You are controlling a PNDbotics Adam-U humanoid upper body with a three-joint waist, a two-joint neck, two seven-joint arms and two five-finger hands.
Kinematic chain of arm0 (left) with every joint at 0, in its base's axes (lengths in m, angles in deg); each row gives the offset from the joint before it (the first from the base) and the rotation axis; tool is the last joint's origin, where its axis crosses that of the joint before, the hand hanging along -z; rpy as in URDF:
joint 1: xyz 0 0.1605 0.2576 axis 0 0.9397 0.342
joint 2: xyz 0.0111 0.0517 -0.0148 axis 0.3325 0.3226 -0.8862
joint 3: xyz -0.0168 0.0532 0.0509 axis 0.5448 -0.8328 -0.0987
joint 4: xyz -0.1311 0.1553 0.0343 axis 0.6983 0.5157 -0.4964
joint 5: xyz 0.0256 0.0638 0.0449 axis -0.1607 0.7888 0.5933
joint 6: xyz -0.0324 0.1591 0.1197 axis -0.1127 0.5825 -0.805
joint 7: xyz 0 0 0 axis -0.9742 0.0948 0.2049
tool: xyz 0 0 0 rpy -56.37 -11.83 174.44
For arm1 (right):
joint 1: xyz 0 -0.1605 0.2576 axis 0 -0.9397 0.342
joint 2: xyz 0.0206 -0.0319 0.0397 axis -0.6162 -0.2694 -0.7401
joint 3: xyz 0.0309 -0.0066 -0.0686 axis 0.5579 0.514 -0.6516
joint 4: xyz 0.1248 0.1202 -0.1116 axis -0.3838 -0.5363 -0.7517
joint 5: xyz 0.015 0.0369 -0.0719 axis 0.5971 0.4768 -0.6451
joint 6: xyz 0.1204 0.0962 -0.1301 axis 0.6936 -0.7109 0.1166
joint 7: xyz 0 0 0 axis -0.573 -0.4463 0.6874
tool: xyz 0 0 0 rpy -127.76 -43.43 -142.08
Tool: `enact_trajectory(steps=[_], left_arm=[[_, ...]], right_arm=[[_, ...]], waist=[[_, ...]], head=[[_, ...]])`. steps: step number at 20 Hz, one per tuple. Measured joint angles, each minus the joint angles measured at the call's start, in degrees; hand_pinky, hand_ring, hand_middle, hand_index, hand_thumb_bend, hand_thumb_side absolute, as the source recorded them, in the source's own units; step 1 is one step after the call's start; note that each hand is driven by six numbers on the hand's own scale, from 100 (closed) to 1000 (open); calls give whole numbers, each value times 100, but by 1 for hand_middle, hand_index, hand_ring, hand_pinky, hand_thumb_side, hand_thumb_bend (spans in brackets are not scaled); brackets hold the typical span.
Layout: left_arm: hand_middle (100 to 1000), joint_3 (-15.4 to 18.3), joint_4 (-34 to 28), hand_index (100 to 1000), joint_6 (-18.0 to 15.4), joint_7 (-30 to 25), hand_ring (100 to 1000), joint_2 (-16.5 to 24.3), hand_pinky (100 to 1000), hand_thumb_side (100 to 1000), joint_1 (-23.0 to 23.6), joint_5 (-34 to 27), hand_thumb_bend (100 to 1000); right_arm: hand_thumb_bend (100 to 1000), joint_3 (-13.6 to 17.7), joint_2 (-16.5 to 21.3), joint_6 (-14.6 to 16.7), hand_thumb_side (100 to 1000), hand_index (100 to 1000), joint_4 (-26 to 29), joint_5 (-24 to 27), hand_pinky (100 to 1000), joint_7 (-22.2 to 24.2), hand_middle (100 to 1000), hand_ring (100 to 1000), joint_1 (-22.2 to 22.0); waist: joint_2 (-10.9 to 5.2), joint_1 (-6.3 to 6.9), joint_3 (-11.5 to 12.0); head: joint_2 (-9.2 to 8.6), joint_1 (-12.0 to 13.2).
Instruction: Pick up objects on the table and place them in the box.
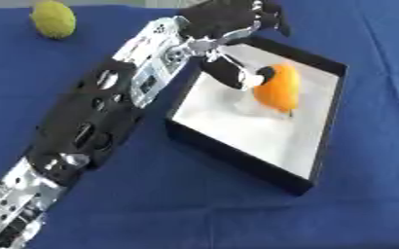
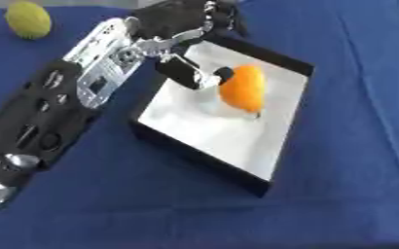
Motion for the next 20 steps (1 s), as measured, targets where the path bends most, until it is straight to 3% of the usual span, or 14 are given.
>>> enact_trajectory(steps=[2,5,11,14,18,20], left_arm=[[778,7,-14,857,18,-43,777,4,816,280,1,-58,116],[803,49,-115,862,104,-127,785,58,814,262,0,-269,100],[764,212,-539,809,357,-356,758,381,792,211,1,-792,100],[772,378,-885,818,573,-354,759,812,791,264,28,-1099,100],[802,788,-1000,872,1036,-332,780,1697,805,315,194,-1431,100],[801,1011,-832,876,1238,-310,788,2128,814,281,279,-1465,100]], right_arm=[[100,0,0,1,512,832,-1,0,971,1,832,871,0],[100,-1,0,1,512,832,-8,0,971,1,832,871,-1],[100,-1,3,7,513,833,-31,0,971,7,832,871,-6],[100,0,17,9,513,833,-33,0,971,7,832,871,-57],[100,6,94,15,512,833,-33,3,971,1,831,871,-102],[100,11,124,20,498,833,-33,4,971,-3,830,871,-102]], waist=[[0,0,9],[-2,1,36],[-13,14,101],[-39,51,151],[-81,72,221],[-81,74,243]], head=[[0,-12],[0,-39],[0,-76],[0,-138],[0,-236],[0,-252]])
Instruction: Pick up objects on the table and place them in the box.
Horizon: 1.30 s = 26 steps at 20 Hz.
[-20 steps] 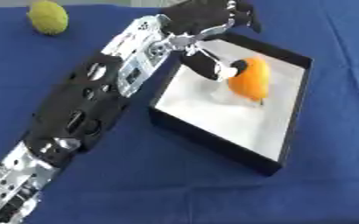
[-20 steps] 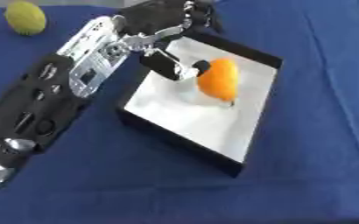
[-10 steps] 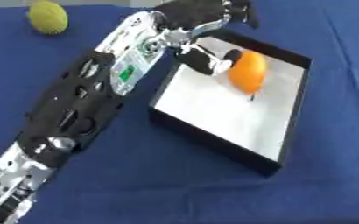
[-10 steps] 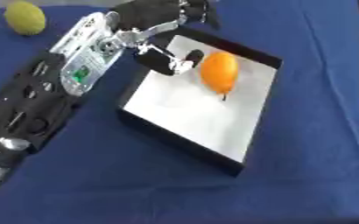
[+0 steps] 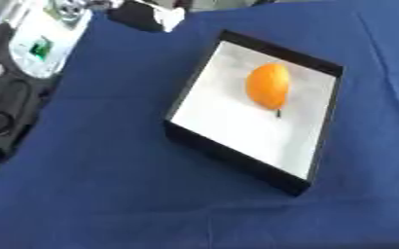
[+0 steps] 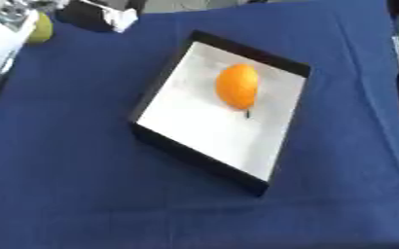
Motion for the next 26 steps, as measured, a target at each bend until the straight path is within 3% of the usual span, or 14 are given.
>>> enact_trajectory(steps=[7,10,17,20,21,26], left_arm=[[808,734,1362,876,358,351,814,833,833,364,57,527,147],[811,1006,1921,880,397,552,829,957,850,444,21,788,231],[820,1539,2788,887,463,865,839,1010,859,565,-192,1197,278],[826,1678,3002,894,505,934,848,1028,868,547,-228,1323,347],[826,1716,3054,894,534,966,848,1049,868,502,-237,1389,337],[817,1935,3285,884,802,1262,845,1137,867,478,-290,1750,354]], right_arm=[[100,5,42,10,506,834,0,5,971,4,830,870,10],[100,2,46,23,501,835,0,5,970,4,829,870,70],[100,-31,104,56,494,835,0,4,971,33,828,870,303],[100,-71,108,67,488,835,-1,-15,970,51,828,870,418],[100,-85,112,73,486,835,-1,-27,970,63,828,870,457],[100,-129,141,92,481,835,-4,-75,971,110,827,870,568]], waist=[[35,-42,13],[169,-61,-50],[506,-9,-332],[644,44,-473],[681,60,-521],[862,116,-679]], head=[[0,17],[-10,90],[-266,370],[-400,508],[-440,555],[-579,783]])
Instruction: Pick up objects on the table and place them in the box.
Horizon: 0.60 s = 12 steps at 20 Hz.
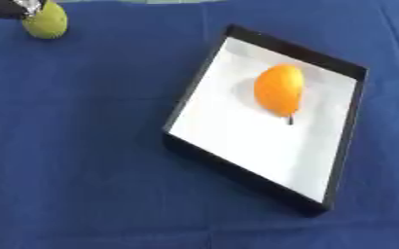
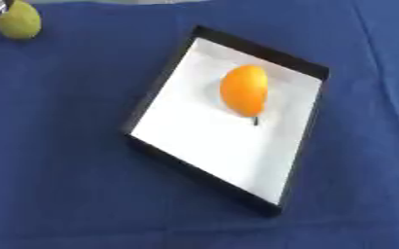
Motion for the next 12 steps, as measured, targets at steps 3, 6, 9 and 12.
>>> enact_trajectory(steps=[3,6,9,12], left_arm=[[817,95,100,888,158,158,847,23,869,500,-6,99,368],[817,151,179,889,262,182,846,69,868,537,-7,113,362],[818,189,258,890,323,135,848,70,870,572,12,96,374],[820,200,324,893,356,73,850,71,871,560,40,68,390]], right_arm=[[100,-24,5,3,481,835,-31,-28,971,6,826,869,24],[100,-29,6,15,481,835,-34,-48,971,20,826,869,44],[100,-64,6,25,480,835,-34,-53,971,38,825,869,76],[100,-82,6,29,482,835,-35,-54,971,51,826,869,93]], waist=[[40,9,-14],[78,32,-61],[101,56,-116],[130,64,-156]], head=[[-40,104],[-86,202],[-126,272],[-136,307]])
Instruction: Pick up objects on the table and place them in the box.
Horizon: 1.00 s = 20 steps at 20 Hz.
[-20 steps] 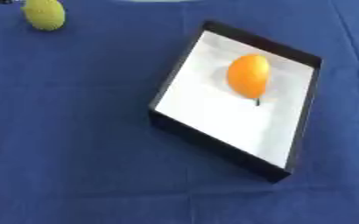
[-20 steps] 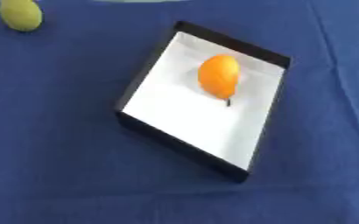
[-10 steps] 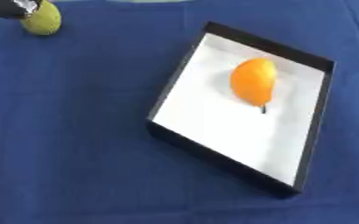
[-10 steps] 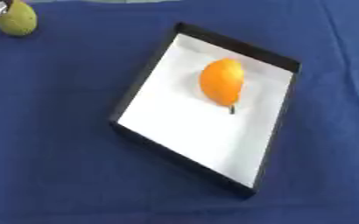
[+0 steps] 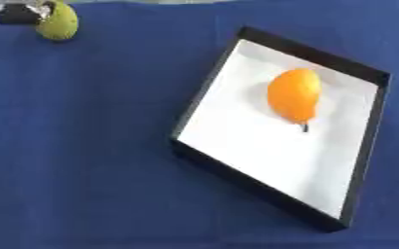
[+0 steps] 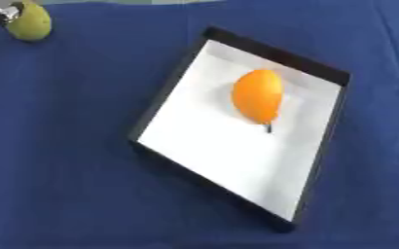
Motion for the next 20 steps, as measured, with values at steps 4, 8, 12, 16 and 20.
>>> enact_trajectory(steps=[4,8,12,16,20], left_arm=[[820,38,93,899,41,-18,852,1,873,565,48,17,397],[822,69,182,902,64,-20,855,1,875,577,83,60,399],[834,78,226,918,75,-32,866,1,885,588,87,96,453],[837,63,380,919,206,-238,870,2,888,593,125,321,459],[803,71,385,891,264,-498,857,2,874,518,122,554,354]], right_arm=[[100,-19,-1,-5,483,835,-7,-1,972,30,826,869,3],[100,-52,-3,-2,482,835,-32,-1,972,71,826,869,49],[100,-70,-5,-3,482,835,-34,-1,972,84,826,869,51],[100,-77,-5,-2,484,835,-38,-8,972,84,826,869,44],[100,-77,-5,-3,486,834,-39,-8,972,83,824,867,40]], waist=[[39,50,-81],[69,61,-155],[69,61,-159],[69,61,-164],[69,61,-164]], head=[[-4,80],[-50,185],[-53,213],[-53,213],[-52,213]])
